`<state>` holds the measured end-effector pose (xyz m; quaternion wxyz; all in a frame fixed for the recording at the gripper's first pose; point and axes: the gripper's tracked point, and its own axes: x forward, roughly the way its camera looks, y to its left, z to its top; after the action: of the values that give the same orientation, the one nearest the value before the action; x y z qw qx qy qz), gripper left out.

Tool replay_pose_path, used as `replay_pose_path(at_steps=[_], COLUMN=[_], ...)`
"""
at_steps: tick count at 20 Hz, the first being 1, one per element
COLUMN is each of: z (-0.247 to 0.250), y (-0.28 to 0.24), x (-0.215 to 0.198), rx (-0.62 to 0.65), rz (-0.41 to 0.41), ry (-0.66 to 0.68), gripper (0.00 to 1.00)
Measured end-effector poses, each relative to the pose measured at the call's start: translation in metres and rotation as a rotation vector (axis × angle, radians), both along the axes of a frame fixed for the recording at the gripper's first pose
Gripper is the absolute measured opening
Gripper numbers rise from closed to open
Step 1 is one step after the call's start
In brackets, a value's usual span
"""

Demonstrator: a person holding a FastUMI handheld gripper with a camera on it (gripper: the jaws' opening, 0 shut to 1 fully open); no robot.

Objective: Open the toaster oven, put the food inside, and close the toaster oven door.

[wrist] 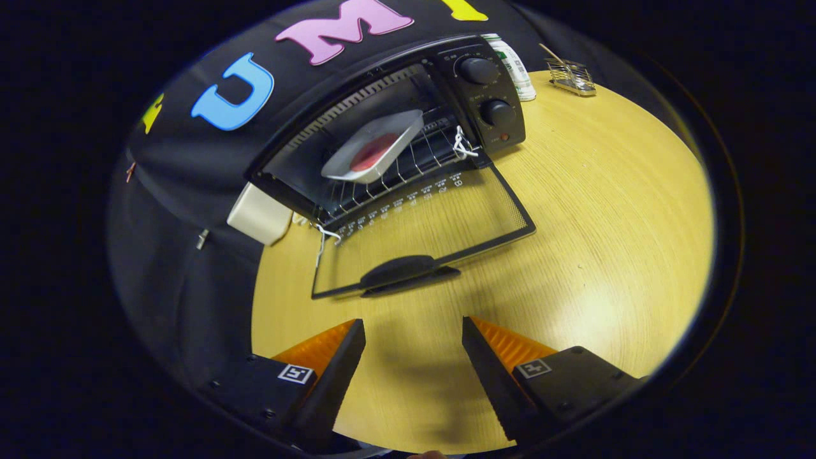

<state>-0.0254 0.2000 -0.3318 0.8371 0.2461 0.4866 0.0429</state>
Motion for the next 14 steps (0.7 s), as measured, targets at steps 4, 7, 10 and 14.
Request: replay_pose_path(at_steps=[4,7,10,14], z=[-0.020,-0.029,-0.033,-0.036], y=[-0.009,-0.013,-0.018,-0.015], x=[-0.006,-0.001,0.014,0.039], rx=[-0.177,-0.265,-0.346,-0.383], rz=[0.059,0.048,0.037,0.028], ry=[0.026,0.052,0.041,0.027], gripper=[0.99,0.99,0.99,0.99])
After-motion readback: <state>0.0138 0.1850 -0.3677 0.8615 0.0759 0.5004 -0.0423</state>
